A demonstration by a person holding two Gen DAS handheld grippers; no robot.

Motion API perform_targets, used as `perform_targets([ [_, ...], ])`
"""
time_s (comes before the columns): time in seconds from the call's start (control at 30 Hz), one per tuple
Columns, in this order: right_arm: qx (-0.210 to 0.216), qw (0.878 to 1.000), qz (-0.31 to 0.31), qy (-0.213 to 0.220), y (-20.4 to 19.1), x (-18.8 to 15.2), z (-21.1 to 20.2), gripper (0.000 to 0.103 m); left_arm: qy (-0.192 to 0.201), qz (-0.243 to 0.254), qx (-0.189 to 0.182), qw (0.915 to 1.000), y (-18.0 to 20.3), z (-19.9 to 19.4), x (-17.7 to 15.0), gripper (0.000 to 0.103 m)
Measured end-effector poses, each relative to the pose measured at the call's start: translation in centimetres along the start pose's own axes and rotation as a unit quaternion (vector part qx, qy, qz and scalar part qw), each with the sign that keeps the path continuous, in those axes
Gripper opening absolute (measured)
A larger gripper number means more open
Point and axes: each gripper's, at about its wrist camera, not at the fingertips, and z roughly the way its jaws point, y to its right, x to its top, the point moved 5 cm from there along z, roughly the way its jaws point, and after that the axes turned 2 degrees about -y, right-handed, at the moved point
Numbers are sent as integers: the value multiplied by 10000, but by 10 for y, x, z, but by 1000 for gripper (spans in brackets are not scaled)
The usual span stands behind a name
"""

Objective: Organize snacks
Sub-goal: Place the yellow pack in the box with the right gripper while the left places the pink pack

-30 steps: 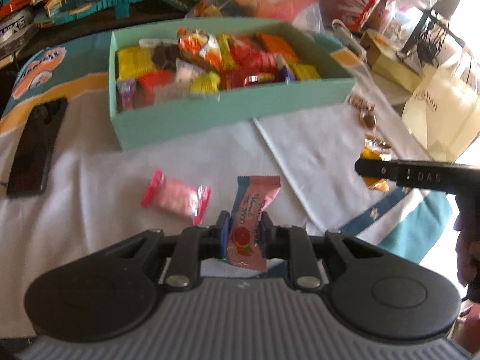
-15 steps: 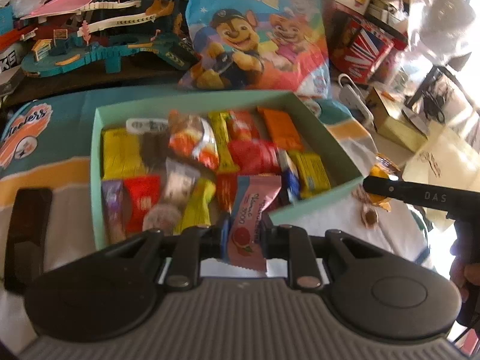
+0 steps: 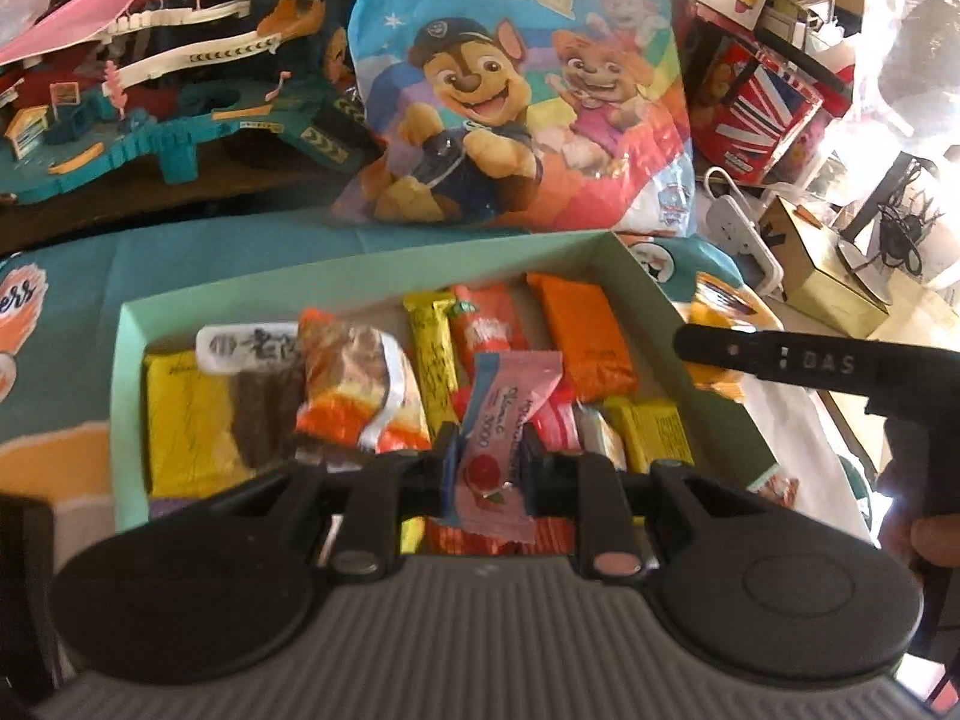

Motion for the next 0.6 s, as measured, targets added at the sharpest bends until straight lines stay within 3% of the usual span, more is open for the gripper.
perform_targets([
  [0.17, 92, 9999, -99, -94, -12, 19, 34, 32, -5, -93, 55, 9999, -10, 14, 10, 21],
  [0.2, 130, 9998, -123, -84, -15, 22, 40, 35, -3, -96, 84, 9999, -12, 16, 10, 24],
  [0.23, 142, 9998, -131, -61, -17, 26, 45, 41, 17, -88, 161, 9998, -13, 16, 10, 39],
  [0.27, 160, 9998, -124, -54, -18, 28, 48, 68, 41, -71, 260, 9996, -14, 16, 9, 55],
  [0.3, 171, 9998, -87, -40, -20, 29, 50, 93, 102, -78, 394, 9991, -15, 16, 8, 79],
  [0.33, 155, 9999, -44, 38, -20, 30, 50, 101, 181, -79, 478, 9987, -16, 14, 7, 87],
  [0.4, 136, 9998, -24, 137, -21, 28, 47, 103, 189, -75, 510, 9985, -17, 13, 4, 88],
  [0.6, 86, 9999, 72, -107, -16, 11, 38, 103, 77, -131, 534, 9985, -15, 11, -6, 100],
])
